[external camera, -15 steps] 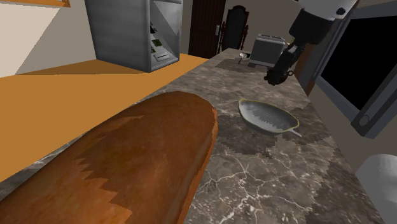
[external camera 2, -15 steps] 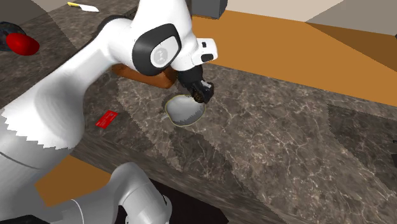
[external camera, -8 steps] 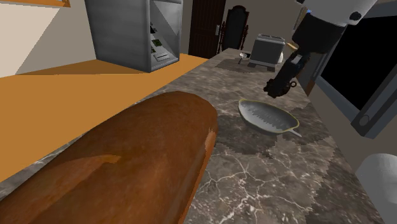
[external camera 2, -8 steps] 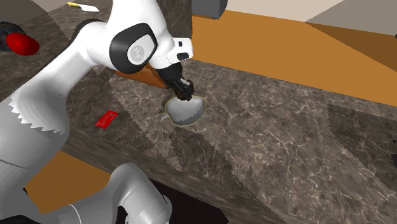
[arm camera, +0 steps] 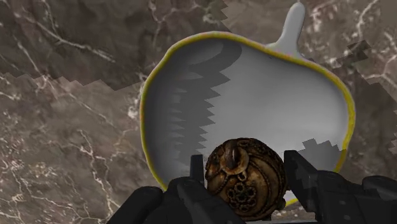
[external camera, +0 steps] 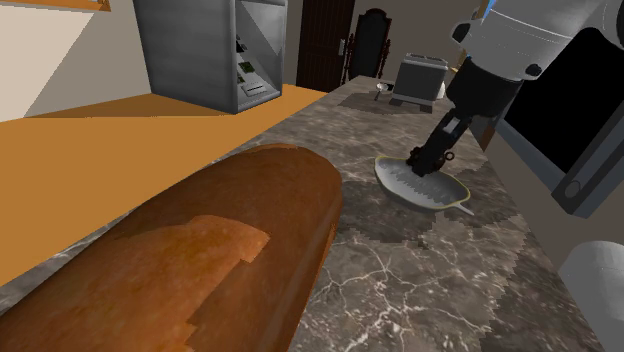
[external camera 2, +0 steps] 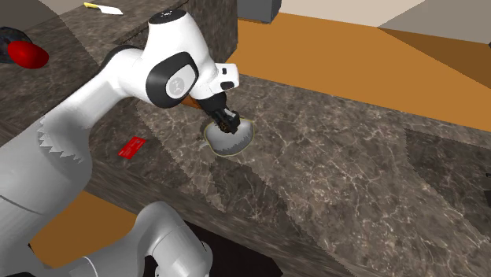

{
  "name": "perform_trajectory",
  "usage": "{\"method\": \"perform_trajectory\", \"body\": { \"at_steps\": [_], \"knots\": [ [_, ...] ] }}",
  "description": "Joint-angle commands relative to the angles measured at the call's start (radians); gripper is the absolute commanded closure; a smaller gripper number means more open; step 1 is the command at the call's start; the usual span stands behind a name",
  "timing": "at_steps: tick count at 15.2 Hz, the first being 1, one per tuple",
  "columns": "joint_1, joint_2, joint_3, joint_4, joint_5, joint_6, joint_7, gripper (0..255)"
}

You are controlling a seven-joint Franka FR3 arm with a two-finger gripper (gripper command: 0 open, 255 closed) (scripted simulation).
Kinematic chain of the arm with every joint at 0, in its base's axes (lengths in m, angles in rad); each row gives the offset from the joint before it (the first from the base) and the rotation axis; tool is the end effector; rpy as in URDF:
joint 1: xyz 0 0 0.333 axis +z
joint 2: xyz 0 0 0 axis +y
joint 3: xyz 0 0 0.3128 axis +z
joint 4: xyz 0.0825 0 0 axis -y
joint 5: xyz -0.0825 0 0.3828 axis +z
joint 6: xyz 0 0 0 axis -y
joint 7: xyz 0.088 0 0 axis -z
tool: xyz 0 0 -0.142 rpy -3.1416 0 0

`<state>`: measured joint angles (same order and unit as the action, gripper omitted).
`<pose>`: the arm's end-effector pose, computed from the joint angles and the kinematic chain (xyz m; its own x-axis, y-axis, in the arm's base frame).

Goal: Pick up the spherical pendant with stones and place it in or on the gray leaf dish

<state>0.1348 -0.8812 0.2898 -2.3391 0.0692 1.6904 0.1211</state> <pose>0.2692 0.1605 0.5883 0.9471 0.2304 0.2233 0.2061 -0.9703 0.1267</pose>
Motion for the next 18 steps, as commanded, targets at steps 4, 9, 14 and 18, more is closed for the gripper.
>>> {"method": "perform_trajectory", "body": {
  "at_steps": [4,9,14,18],
  "knots": [
    [0.006,-0.016,0.005,-0.050,0.006,0.034,0.004,255],
    [0.006,-0.016,0.005,-0.050,0.006,0.034,0.004,255],
    [0.006,-0.016,0.005,-0.050,0.006,0.034,0.004,0],
    [0.003,-0.008,0.002,0.023,0.002,-0.031,0.005,0]
  ]
}}
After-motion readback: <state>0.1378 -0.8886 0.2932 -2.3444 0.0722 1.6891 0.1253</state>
